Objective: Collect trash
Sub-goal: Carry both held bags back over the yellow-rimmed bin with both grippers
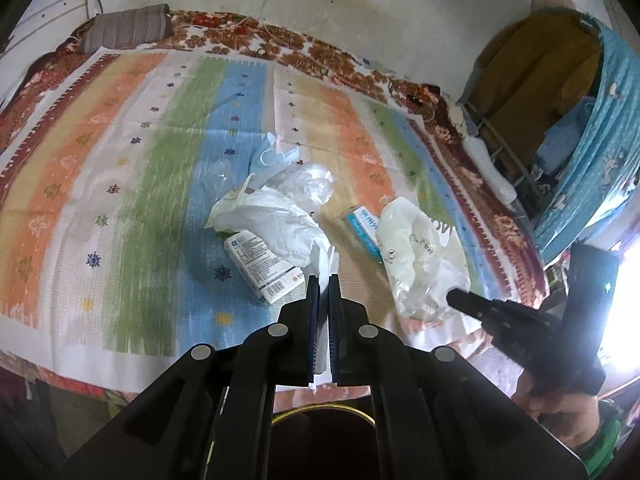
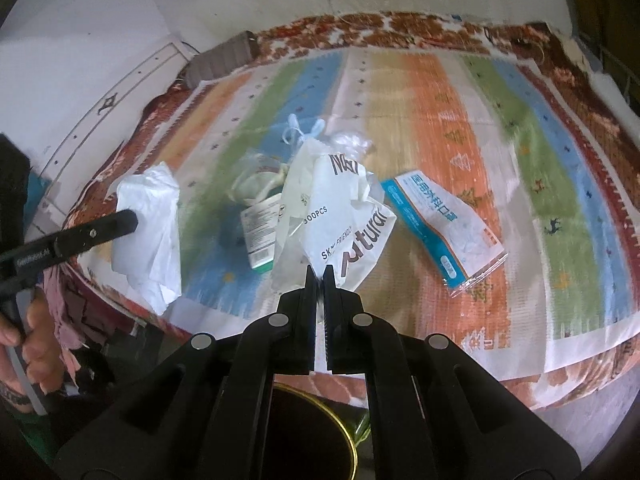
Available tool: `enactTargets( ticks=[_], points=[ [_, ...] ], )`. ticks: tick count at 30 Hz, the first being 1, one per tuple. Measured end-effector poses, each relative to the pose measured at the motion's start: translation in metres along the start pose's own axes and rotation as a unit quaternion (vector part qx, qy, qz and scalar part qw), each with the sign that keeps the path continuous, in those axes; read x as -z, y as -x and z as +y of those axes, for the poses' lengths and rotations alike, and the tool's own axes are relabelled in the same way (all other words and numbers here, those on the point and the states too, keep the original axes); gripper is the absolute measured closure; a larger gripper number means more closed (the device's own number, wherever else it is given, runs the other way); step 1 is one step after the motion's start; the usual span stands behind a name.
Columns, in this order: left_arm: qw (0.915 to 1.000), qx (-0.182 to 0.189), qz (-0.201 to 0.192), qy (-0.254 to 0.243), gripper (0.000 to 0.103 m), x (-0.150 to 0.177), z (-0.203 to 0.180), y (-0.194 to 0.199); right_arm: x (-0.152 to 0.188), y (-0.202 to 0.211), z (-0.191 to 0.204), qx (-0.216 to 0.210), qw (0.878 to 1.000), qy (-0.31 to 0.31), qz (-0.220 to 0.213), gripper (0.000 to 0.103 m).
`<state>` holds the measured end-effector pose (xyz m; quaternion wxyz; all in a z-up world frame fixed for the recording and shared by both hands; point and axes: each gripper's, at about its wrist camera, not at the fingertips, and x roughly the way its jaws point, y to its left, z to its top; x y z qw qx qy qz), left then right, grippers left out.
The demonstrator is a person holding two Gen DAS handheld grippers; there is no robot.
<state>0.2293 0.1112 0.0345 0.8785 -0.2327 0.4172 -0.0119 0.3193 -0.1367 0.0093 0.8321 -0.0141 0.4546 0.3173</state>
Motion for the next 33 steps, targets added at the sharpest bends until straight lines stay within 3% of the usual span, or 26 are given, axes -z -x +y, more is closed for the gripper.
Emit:
enactTargets(
  ticks=[6,9,17,29,33],
  points=[
    [0.9997,0.011,-0.018,-0.011,0.101,0.014,-0.012,0.022,0.023,0.029,0.021,0.000,0.999,0.030,-0.024,0.101],
    [0.9994,0.020,-0.024,-0.012,0.101,0.022,-0.015,0.031,0.037,0.043,0.032,0.020,0.998,0.050,-0.041,0.101],
    [0.9982,0.034,-0.045,-0.021,0.101,0.055,-0.029,0.056,0.079,0.084,0.051,0.006,0.994,0.079,-0.074,0.101],
    [0.9982,0.013,-0.040,-0.042,0.101,0.106,-0.048,0.065,0.133,0.096,0.060,-0.013,0.994,0.095,-0.059,0.101],
    [0.9993,0.011,-0.018,-0.031,0.100,0.124,-0.049,0.062,0.150,0.088,0.063,-0.017,0.994,0.097,-0.037,0.101]
  ],
)
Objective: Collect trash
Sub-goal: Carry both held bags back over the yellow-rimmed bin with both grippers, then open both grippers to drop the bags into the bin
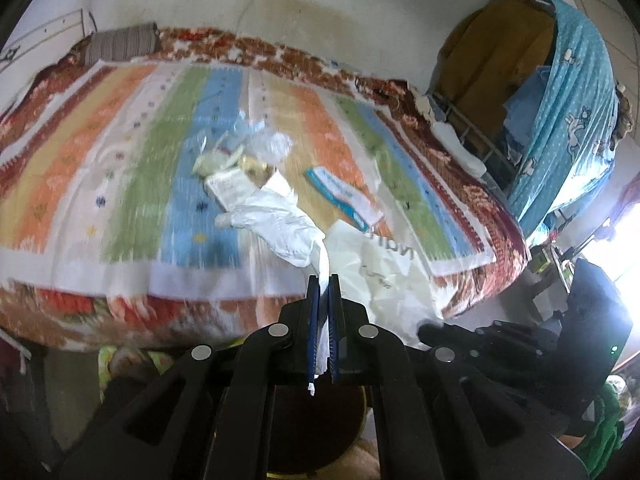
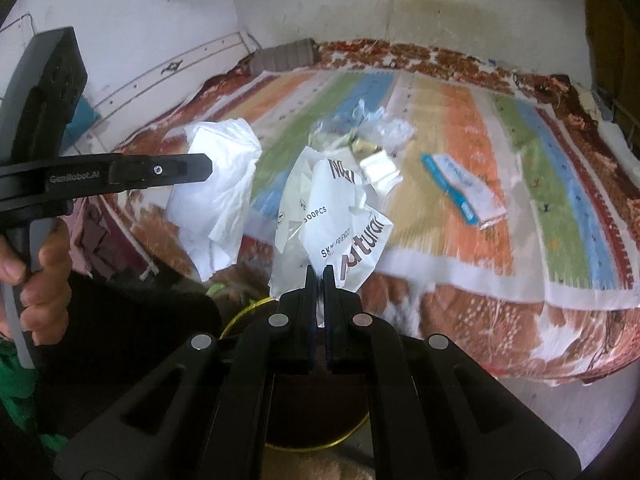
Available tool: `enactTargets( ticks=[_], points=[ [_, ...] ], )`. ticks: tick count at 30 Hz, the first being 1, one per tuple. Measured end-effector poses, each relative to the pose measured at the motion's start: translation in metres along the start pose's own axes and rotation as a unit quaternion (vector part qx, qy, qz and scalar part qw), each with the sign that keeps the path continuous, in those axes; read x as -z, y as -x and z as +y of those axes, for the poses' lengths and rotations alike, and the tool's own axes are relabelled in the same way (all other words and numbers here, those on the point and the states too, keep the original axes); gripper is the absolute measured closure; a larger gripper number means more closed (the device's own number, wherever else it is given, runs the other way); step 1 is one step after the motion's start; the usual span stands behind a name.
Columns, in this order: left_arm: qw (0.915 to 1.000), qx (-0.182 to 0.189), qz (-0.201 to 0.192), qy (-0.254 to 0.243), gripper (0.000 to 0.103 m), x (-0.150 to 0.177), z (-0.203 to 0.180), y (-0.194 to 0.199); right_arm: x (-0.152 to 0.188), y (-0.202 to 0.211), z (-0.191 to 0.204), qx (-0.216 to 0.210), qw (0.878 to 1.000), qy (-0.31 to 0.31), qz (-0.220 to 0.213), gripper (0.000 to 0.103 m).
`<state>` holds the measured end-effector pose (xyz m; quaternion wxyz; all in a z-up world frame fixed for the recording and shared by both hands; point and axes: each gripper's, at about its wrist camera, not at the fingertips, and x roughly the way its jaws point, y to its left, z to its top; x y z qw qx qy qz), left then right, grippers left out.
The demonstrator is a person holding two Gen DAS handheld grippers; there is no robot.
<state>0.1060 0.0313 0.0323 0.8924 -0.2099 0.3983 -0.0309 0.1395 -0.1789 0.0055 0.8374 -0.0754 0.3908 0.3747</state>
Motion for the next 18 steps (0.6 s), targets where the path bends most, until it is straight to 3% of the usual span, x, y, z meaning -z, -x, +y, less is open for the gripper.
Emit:
enactTargets(
  ticks=[7,18],
  points=[
    [0.9978,-0.027,0.051,0.033,0.101,0.036,0.009,-0.016,0.024,-0.019,0.004,-0.001,0.999,-0.005,0.052,0.101],
    [0.9798,-0.094,0.161,0.071,0.101,0.081,0.027,-0.069,0.063,-0.065,0.010,-0.013,0.986,-0.030,0.162,0.101]
  ],
)
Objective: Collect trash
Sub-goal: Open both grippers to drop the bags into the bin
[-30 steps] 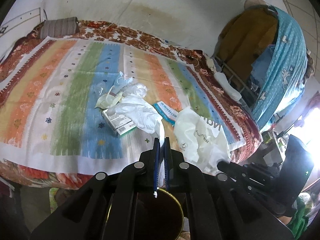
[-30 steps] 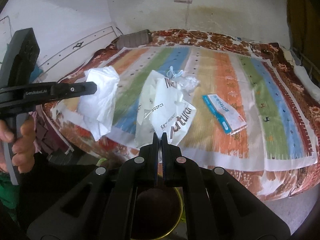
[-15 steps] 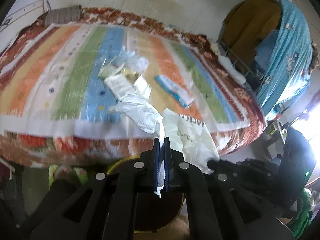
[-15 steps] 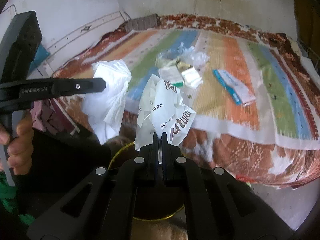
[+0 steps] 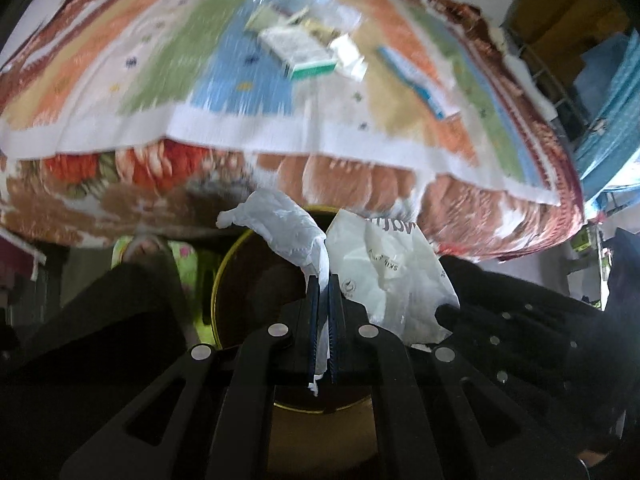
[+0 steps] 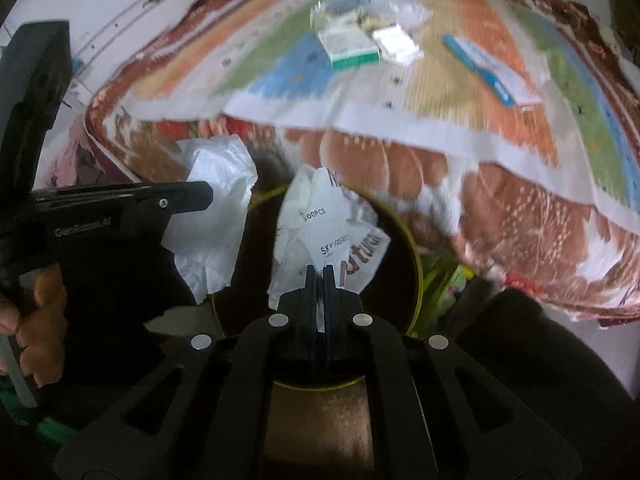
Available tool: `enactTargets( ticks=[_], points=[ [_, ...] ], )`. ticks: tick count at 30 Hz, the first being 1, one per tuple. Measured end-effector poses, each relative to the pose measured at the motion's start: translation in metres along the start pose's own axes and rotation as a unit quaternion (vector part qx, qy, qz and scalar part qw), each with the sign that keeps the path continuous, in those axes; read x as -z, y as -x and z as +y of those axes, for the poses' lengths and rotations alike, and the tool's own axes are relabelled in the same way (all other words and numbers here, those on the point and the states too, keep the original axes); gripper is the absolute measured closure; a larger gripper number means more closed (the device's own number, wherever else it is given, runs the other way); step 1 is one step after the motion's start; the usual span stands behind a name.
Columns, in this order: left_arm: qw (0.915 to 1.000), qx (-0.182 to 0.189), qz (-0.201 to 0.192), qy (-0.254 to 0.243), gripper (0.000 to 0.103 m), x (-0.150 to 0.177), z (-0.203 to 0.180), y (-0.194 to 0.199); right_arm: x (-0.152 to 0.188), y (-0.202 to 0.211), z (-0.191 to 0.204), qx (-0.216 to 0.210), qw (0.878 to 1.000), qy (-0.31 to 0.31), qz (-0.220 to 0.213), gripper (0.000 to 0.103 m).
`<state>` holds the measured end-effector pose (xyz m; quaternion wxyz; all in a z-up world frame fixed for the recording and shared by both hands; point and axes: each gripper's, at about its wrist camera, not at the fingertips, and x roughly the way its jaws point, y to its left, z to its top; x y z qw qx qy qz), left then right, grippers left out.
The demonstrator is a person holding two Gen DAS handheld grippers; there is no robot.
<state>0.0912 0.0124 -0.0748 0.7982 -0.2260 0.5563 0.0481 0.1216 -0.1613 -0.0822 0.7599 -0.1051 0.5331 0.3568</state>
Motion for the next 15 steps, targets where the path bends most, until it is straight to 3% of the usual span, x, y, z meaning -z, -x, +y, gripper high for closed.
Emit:
enactTargets(
  ticks=[6,8,9,10,13,15],
  points=[
    [0.9987,-0.011,0.038,0.033,0.101,-0.001,0.012,-0.022,0.002,-0.020,-0.012,-0.018,0.998,-0.044,0.041,0.100],
    [0.9980,-0.013,0.044,0.044,0.085,-0.003,0.016,-0.025,0.003,-0.033,-0.017,-0.022,0.996,-0.062,0.066,0.099],
    [0.9979,-0.014,0.042,0.047,0.068,-0.004,0.017,-0.025,0.003,-0.034,-0.017,-0.021,0.995,-0.064,0.069,0.099],
    [0.9980,-0.018,0.036,0.049,0.063,-0.005,0.018,-0.023,0.004,-0.036,-0.018,-0.020,0.995,-0.067,0.070,0.096],
    [0.9980,-0.019,0.023,0.055,0.062,-0.009,0.017,-0.016,0.004,-0.033,-0.019,-0.022,0.995,-0.073,0.066,0.079],
    [0.9981,-0.004,0.019,0.058,0.061,-0.011,0.017,-0.010,0.002,-0.027,-0.019,-0.025,0.995,-0.074,0.055,0.079]
  ],
)
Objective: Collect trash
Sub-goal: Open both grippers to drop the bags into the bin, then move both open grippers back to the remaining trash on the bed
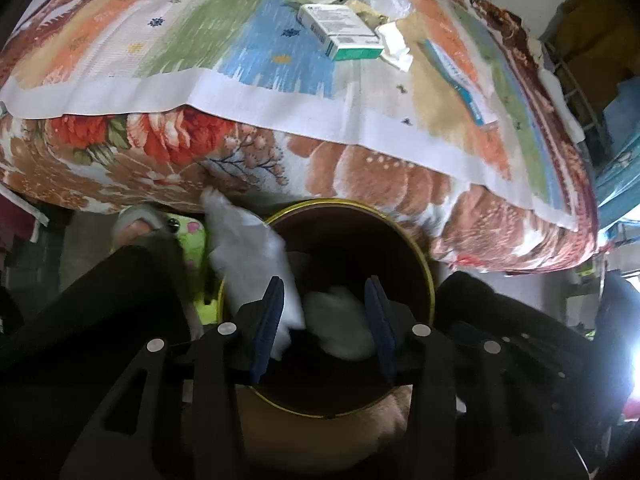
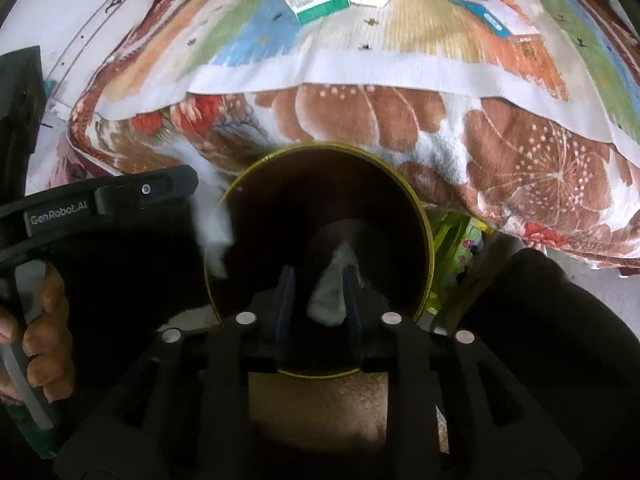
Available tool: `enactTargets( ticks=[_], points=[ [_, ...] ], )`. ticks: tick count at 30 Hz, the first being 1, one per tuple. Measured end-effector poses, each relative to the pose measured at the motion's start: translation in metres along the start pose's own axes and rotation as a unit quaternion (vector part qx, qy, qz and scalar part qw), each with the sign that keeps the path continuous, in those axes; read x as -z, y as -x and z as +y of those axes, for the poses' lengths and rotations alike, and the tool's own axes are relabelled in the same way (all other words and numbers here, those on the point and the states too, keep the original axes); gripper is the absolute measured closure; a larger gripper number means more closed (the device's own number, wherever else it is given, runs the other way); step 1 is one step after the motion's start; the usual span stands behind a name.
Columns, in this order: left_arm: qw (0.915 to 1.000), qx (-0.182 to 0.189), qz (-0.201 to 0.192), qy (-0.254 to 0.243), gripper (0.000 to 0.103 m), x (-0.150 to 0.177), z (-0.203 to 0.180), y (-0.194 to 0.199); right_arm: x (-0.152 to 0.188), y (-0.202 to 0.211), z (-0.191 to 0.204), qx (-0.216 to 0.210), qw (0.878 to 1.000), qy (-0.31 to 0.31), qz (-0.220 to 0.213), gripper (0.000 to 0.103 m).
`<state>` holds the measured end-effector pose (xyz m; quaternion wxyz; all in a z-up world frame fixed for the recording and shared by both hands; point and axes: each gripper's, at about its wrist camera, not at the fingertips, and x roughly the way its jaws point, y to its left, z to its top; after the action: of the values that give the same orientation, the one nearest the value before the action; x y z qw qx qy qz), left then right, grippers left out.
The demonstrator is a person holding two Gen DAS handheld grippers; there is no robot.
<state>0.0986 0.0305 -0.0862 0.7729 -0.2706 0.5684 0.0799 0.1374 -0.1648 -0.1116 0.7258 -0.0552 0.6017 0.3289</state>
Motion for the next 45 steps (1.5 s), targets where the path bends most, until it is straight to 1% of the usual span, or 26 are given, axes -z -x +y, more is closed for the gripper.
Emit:
enactTargets(
  ticks=[3,6,9,12,14,17,19,20,22,26,27,28,31,33,35,37,39,42,45],
  points=[
    [0.9998,0.012,-0.011,0.009,0.055,-0.004,0.004,0.008,-0.003,0.010,-0.001,-0.004,1.000,-0.003,-0.017,0.077],
    [0.9991,0.024,-0.021,0.029,0.053,-0.009,0.011,0.016,-0.008,0.017,-0.001,-0.003,0.999,-0.005,-0.032,0.074],
    [0.9982,0.037,-0.030,0.037,0.049,-0.014,0.013,0.022,-0.013,0.025,0.000,-0.005,0.999,-0.004,-0.050,0.072],
    [0.9975,0.042,-0.042,0.037,0.048,-0.020,0.014,0.030,-0.018,0.031,0.003,-0.010,0.998,0.000,-0.062,0.068],
    [0.9971,0.043,-0.052,0.036,0.048,-0.026,0.015,0.037,-0.023,0.037,0.006,-0.004,0.997,0.013,-0.075,0.065],
    [0.9960,0.046,-0.073,0.021,0.048,-0.041,0.013,0.052,-0.033,0.048,0.010,-0.006,0.995,0.026,-0.095,0.062],
    [0.9950,0.050,-0.084,0.020,0.046,-0.049,0.015,0.060,-0.044,0.056,0.011,-0.011,0.994,0.032,-0.106,0.061],
    [0.9942,0.058,-0.087,0.024,0.044,-0.055,0.017,0.063,-0.049,0.059,0.013,-0.011,0.993,0.035,-0.110,0.061],
    [0.9934,0.065,-0.090,0.029,0.043,-0.067,0.022,0.067,-0.059,0.066,0.016,-0.013,0.992,0.043,-0.118,0.056],
    [0.9928,0.040,-0.109,0.032,0.042,-0.090,0.028,0.074,-0.086,0.085,0.024,-0.025,0.988,0.055,-0.142,0.052],
    [0.9926,0.042,-0.109,0.031,0.041,-0.095,0.029,0.075,-0.091,0.087,0.026,-0.024,0.987,0.060,-0.147,0.049],
    [0.9926,0.044,-0.109,0.029,0.040,-0.101,0.029,0.076,-0.100,0.090,0.029,-0.015,0.985,0.066,-0.156,0.048],
    [0.9917,0.026,-0.125,0.012,0.038,-0.120,0.026,0.079,-0.119,0.092,0.033,-0.008,0.983,0.073,-0.165,0.048],
    [0.9894,0.011,-0.144,-0.013,0.036,-0.136,0.021,0.080,-0.132,0.092,0.034,-0.008,0.983,0.075,-0.169,0.048],
    [0.9867,0.006,-0.160,-0.027,0.034,-0.148,0.020,0.081,-0.147,0.091,0.035,-0.008,0.981,0.076,-0.176,0.044],
    [0.9855,0.012,-0.167,-0.029,0.034,-0.159,0.022,0.080,-0.160,0.087,0.036,-0.008,0.981,0.075,-0.179,0.042],
    [0.9842,0.028,-0.174,-0.016,0.033,-0.173,0.027,0.077,-0.171,0.081,0.035,-0.016,0.982,0.068,-0.177,0.042],
    [0.9816,0.049,-0.185,0.005,0.031,-0.193,0.035,0.072,-0.188,0.071,0.033,-0.031,0.983,0.055,-0.173,0.038],
    [0.9795,0.043,-0.196,0.015,0.031,-0.206,0.041,0.064,-0.201,0.063,0.034,-0.029,0.983,0.051,-0.176,0.037]
  ],
)
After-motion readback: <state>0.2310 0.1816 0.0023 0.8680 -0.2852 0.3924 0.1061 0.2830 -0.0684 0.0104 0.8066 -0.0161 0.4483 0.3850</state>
